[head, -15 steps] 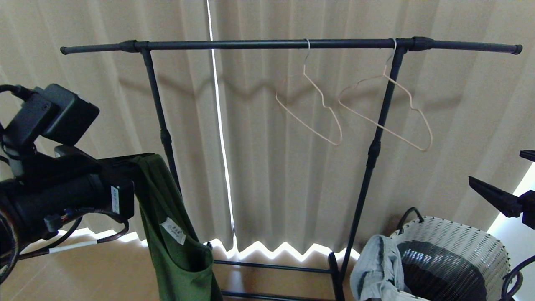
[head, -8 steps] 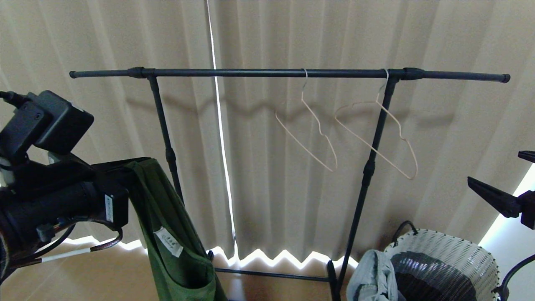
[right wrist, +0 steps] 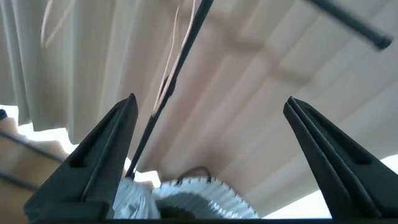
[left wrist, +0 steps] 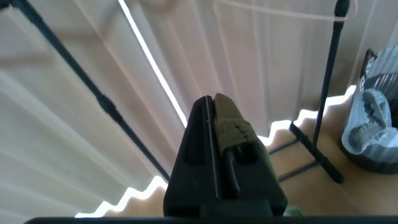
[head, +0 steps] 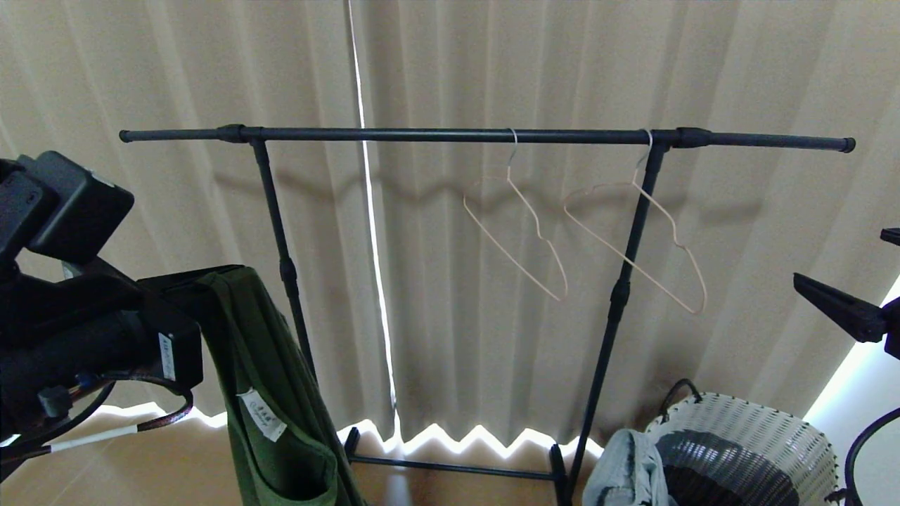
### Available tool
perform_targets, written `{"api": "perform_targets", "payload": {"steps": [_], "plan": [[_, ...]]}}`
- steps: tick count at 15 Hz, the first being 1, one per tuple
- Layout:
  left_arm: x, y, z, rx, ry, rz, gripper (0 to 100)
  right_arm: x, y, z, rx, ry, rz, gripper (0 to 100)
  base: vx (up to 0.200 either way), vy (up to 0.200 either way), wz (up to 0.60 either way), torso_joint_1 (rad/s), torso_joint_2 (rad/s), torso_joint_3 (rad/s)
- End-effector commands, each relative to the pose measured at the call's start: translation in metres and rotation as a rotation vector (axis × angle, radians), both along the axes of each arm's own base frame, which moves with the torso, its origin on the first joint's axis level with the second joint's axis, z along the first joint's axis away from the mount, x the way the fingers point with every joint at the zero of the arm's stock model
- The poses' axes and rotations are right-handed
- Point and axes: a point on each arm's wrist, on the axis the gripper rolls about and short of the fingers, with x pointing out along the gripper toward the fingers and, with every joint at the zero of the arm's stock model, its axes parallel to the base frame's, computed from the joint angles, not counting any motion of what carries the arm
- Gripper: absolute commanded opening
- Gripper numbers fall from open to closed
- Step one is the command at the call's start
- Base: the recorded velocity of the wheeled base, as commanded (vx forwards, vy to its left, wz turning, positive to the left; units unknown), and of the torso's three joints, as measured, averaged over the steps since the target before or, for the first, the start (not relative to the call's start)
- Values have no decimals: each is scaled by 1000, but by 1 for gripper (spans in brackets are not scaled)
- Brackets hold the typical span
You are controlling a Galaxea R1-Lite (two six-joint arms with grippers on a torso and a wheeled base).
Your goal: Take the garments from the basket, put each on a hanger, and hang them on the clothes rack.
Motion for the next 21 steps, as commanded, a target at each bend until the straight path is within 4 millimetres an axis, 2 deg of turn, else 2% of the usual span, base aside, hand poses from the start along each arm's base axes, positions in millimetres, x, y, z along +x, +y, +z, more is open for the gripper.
{"api": "perform_targets", "payload": {"steps": [1, 5, 9, 11, 13, 16, 18, 21], "plan": [[-2, 1, 1, -5, -6, 1, 0, 3, 0, 0, 4, 4, 23, 100, 200, 0, 0, -2, -12, 7], [-7, 4, 3, -11, -19, 1, 0, 3, 1, 1, 46, 14, 37, 100, 200, 0, 0, 11, 4, 0], [-18, 8, -13, 4, 14, -5, 0, 11, 1, 2, 142, 61, 35, 100, 150, 0, 0, 2, 1, 2], [-19, 9, -16, 0, 20, -4, 0, 15, 3, 8, 156, 147, 38, 100, 0, 0, 0, 0, 0, 0], [-18, 8, -13, -2, 13, -4, 0, 20, 13, 27, 198, 317, 69, 100, 0, 0, 0, 0, 0, 0], [-19, 9, -14, -8, 0, -4, 0, 50, 14, 28, 222, 451, 20, 100, 0, 0, 0, 0, 0, 0], [-19, 9, -14, -13, -8, -6, 0, 74, 12, 13, 193, 495, -70, 100, 0, 0, 0, 0, 0, 0], [-19, 8, -16, -10, -2, -9, 0, 87, 13, 2, 193, 530, -76, 100, 0, 0, 0, 0, 0, 0]]}}
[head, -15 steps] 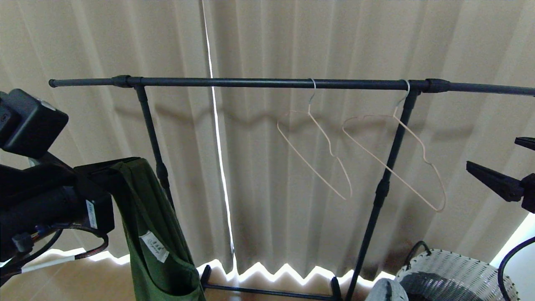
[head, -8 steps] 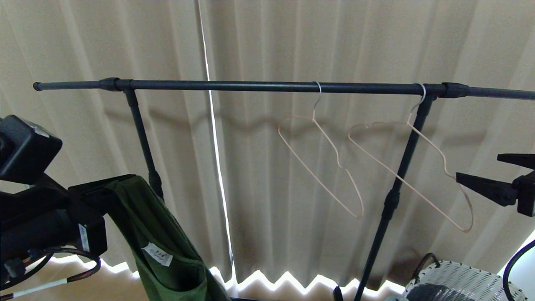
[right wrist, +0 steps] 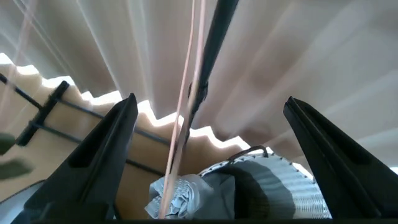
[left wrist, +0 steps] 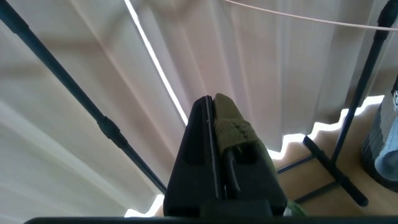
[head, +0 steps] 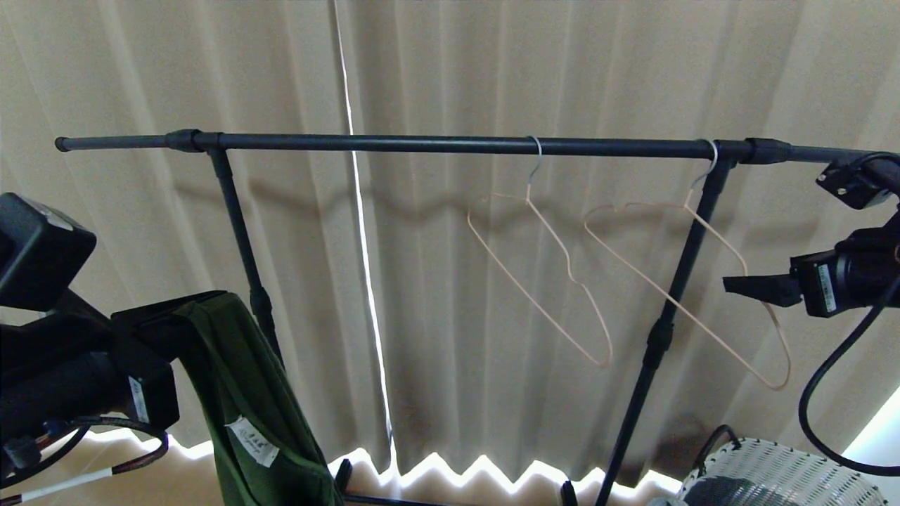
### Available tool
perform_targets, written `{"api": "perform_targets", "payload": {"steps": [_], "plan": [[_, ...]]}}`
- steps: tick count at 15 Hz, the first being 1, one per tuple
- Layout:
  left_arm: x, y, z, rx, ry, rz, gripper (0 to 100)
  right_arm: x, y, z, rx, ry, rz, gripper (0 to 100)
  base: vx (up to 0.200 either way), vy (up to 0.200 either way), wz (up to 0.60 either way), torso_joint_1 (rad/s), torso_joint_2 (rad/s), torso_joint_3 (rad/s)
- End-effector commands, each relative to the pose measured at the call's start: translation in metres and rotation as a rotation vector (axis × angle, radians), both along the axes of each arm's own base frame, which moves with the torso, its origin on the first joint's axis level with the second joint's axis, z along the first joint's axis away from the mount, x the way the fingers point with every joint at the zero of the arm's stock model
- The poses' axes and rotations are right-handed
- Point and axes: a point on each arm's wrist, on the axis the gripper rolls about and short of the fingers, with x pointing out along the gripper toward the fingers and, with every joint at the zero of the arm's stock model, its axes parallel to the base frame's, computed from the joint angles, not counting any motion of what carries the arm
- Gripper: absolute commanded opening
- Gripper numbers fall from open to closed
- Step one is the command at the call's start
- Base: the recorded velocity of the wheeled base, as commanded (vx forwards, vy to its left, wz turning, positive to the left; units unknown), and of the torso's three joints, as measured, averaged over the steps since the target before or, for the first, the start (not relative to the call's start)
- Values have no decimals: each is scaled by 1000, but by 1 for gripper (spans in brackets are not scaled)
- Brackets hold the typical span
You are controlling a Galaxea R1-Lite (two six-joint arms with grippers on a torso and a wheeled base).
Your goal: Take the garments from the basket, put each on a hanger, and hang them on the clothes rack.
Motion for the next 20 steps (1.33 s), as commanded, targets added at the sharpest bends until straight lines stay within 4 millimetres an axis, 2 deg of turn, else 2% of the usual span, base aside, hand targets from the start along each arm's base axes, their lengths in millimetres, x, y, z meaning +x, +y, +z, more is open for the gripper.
{"api": "perform_targets", "payload": {"steps": [1, 4, 9, 10, 15, 20], "plan": [[0, 0, -1, 2, 5, -2, 0, 21, 1, -17, 16, 63, -3, 100, 0, 0, 0, 0, 0, 0], [0, 0, 0, 2, 0, -2, 0, 32, 8, -23, 76, 63, -24, 100, 0, 0, 0, 0, 0, 0], [0, 0, -1, 3, 3, -2, 0, 35, 11, -26, 80, 78, -17, 100, 0, 0, 0, 0, 0, 0], [0, 0, -1, 5, 2, -3, 0, 36, 11, -27, 81, 78, -15, 0, 0, 0, 0, 0, 0, 0], [0, 0, -1, 5, 2, -3, 0, 39, 11, -29, 80, 78, -17, 0, 0, 0, 0, 0, 0, 0], [0, 0, -2, 7, 4, -1, 0, 30, 11, -18, 82, 36, -14, 0, 0, 0, 0, 0, 0, 0]]}}
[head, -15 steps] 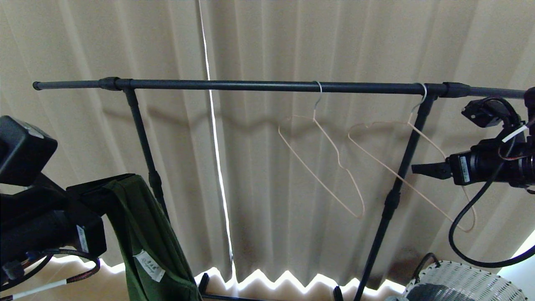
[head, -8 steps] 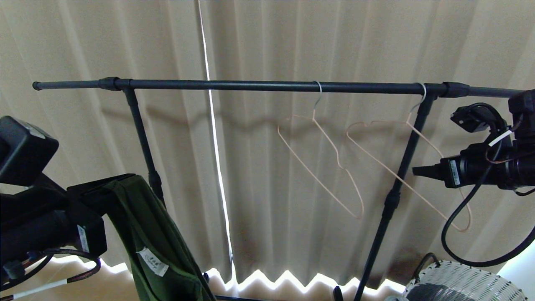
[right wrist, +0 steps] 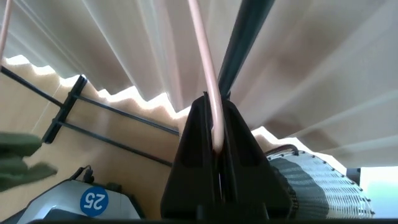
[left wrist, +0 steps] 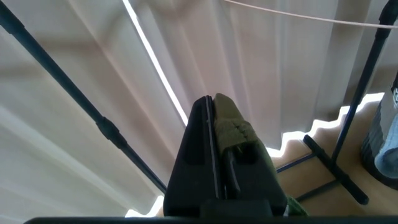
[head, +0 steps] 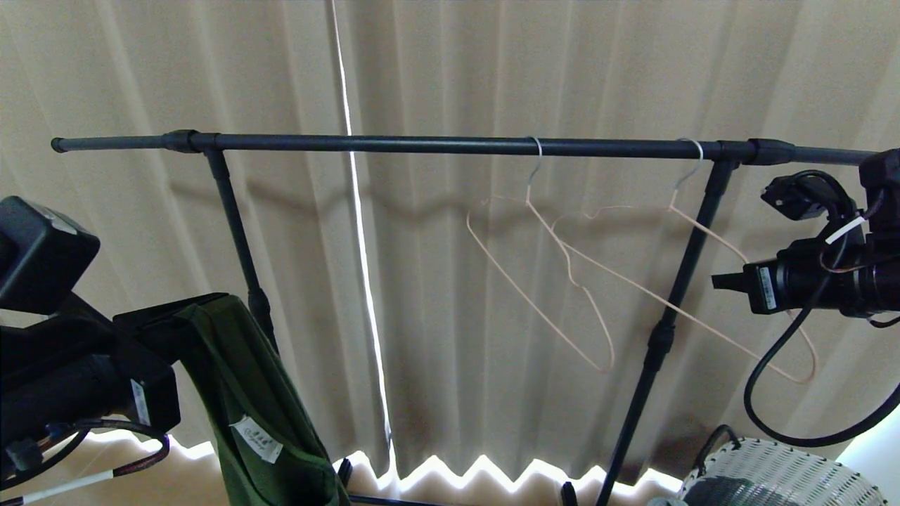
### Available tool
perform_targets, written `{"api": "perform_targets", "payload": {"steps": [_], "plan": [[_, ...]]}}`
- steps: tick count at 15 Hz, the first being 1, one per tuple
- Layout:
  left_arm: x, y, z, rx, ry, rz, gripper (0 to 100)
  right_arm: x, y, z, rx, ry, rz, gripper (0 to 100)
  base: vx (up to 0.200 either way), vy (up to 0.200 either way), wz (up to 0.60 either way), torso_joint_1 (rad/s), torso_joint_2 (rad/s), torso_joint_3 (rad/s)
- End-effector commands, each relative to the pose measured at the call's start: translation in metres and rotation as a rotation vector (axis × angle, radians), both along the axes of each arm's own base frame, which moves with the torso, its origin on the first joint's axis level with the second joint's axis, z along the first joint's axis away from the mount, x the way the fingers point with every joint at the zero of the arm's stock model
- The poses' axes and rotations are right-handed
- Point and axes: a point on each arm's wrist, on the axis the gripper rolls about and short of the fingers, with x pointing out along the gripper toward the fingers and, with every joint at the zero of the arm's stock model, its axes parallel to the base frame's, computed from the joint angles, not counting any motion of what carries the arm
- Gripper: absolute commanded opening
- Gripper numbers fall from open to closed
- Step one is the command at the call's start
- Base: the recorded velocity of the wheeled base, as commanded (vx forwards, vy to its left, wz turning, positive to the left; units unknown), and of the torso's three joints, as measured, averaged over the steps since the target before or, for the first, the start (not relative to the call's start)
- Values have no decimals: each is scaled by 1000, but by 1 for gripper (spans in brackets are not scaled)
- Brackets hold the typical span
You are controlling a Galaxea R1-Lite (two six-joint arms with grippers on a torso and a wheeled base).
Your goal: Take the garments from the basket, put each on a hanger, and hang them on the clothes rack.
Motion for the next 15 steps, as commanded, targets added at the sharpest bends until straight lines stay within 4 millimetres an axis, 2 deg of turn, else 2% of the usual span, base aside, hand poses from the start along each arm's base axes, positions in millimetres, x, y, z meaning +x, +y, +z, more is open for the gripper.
{"api": "perform_targets", "payload": {"steps": [1, 7, 10, 12, 15], "plan": [[0, 0, -1, 3, 4, 1, 0, -7, 0, 8, 2, -31, 1, 0, 0, 0, 0, 0, 0, 0], [0, 0, -5, 15, 14, 2, 0, -38, -2, 33, 36, -130, -24, 0, 0, 0, 0, 0, 0, 0], [0, 1, -5, 27, 8, 1, 0, -62, -3, 32, 34, -144, -27, 0, 0, 0, 0, 0, 0, 0], [-1, 1, -5, 45, 1, -3, 0, -84, -3, 29, 34, -156, -28, 0, 0, 0, 0, 0, 0, 0], [-1, 1, -5, 45, -3, 0, 0, -108, -4, 28, 29, -184, -35, 0, -200, 0, 0, 6, 5, 1]]}}
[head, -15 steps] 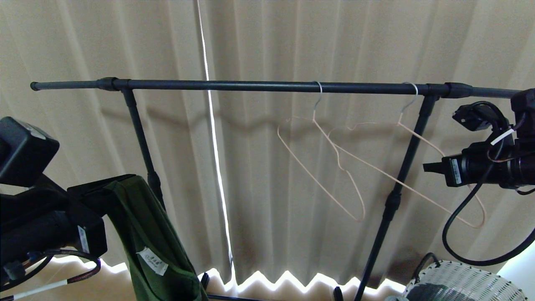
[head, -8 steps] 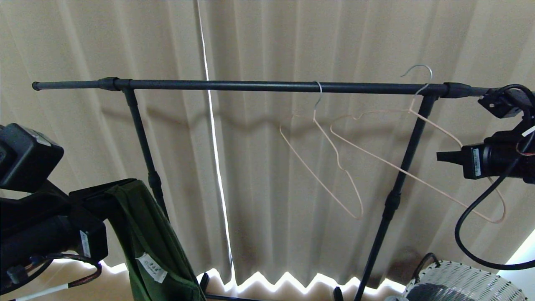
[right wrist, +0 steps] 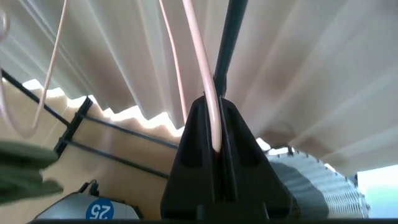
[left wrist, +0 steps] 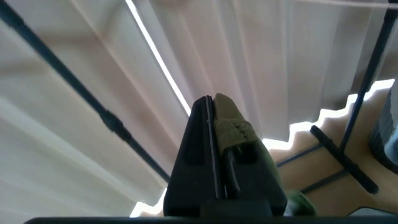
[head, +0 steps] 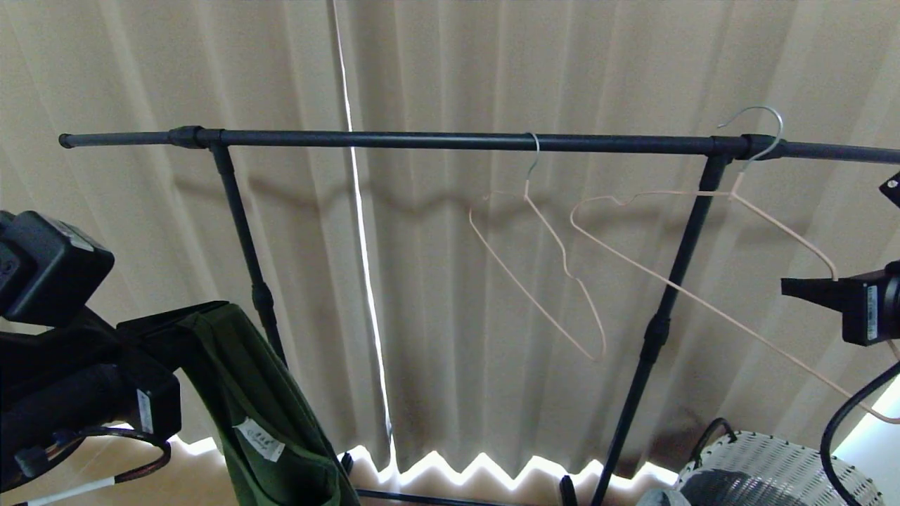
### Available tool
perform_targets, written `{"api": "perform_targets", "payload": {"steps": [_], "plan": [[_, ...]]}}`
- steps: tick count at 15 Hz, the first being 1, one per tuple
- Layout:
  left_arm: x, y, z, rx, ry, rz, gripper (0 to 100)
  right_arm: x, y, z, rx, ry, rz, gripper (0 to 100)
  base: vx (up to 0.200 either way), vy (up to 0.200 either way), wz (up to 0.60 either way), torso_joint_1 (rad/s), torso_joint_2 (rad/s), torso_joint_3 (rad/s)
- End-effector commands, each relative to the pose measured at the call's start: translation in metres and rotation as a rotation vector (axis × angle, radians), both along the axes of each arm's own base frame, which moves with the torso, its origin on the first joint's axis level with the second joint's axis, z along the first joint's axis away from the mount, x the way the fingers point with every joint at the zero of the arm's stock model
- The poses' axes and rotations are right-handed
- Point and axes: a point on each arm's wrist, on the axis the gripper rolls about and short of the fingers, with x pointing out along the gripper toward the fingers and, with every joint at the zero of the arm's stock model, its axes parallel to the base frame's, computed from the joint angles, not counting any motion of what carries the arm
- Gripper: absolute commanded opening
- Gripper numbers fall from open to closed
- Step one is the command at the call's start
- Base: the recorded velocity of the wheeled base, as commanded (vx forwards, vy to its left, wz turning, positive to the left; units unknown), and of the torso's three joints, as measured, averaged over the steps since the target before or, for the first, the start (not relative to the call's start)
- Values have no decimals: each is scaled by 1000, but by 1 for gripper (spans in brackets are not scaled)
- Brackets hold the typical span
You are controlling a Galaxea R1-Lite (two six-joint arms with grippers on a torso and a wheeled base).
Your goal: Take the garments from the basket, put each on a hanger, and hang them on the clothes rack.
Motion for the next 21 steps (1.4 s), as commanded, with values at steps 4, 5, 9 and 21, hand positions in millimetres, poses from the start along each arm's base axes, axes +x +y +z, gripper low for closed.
{"api": "perform_targets", "payload": {"steps": [4, 5, 9, 21], "plan": [[-2, 1, -2, 1, 3, 2, 0, -32, -4, 0, -5, -47, -26, 0, -200, 0, 0, -7, 1, 2], [-2, 1, -2, 1, 3, 2, 0, -32, -5, -3, -4, -38, -31, 0, -200, 0, 0, 2, -2, -2], [-1, 1, -3, 0, 7, 3, 0, -33, -5, -6, -3, -26, -30, 0, -200, 0, 0, 1, 2, 4], [-2, 1, -9, 7, 23, 0, 0, -33, -4, -10, 7, -14, -25, 0, 0, 50, 0, 0, 0, 2]]}}
